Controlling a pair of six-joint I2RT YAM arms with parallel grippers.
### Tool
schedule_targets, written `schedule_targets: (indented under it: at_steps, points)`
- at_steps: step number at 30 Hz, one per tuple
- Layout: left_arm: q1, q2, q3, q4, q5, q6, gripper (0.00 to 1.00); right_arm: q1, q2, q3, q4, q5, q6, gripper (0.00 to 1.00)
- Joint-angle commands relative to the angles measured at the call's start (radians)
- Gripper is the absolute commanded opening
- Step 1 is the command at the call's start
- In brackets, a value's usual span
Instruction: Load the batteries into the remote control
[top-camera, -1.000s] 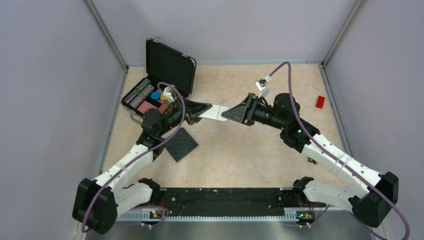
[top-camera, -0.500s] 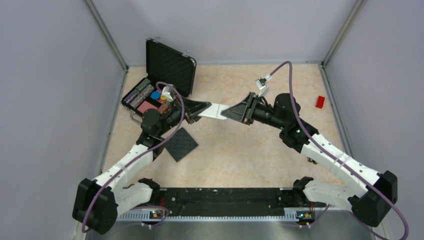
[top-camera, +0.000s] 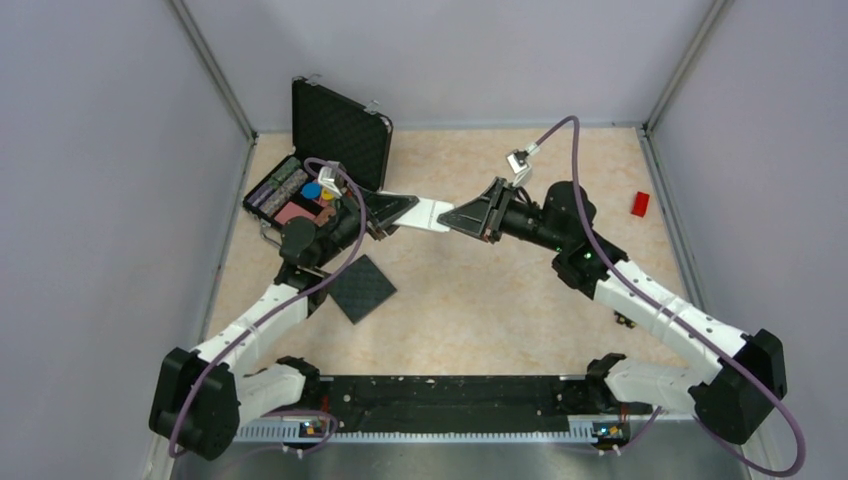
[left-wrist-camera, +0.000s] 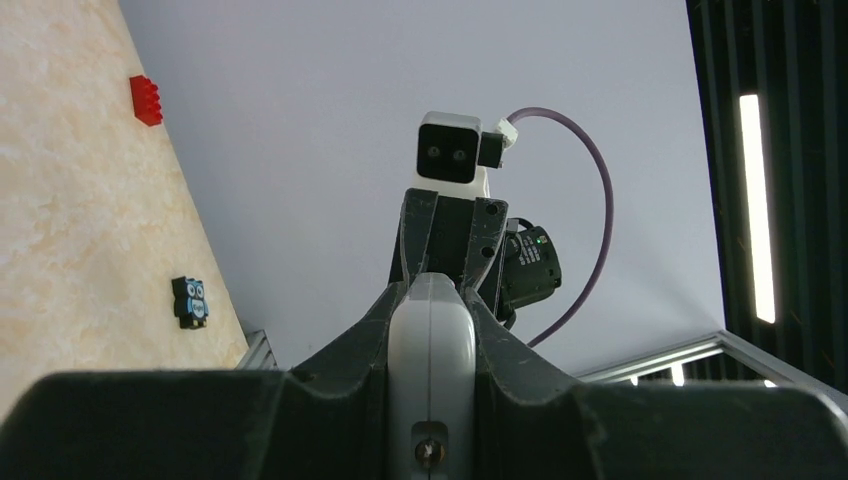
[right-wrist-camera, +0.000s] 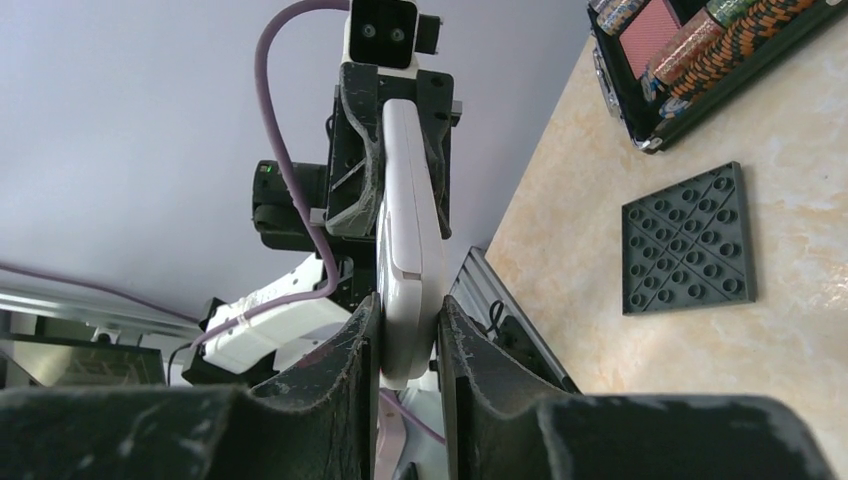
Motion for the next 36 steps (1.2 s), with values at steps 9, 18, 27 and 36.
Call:
schedule_targets:
  at_steps: [9, 18, 27, 36]
  points:
    - [-0.048, 0.011, 0.128, 0.231, 0.188, 0.05, 0.0, 0.009, 0.114, 0.041, -0.033, -0.033, -0.036, 0.23]
    - [-0.084, 0.023, 0.139, 0.239, 0.209, 0.068, 0.0, 0.009, 0.147, 0.063, -0.006, -0.041, -0.037, 0.22]
    - [-0.115, 0.054, 0.165, 0.234, 0.264, 0.101, 0.0, 0.01, 0.153, 0.072, 0.04, -0.035, -0.066, 0.25]
    - [-0.145, 0.055, 0.155, 0.197, 0.255, 0.152, 0.0, 0.009, 0.171, 0.083, 0.045, 0.014, -0.05, 0.28]
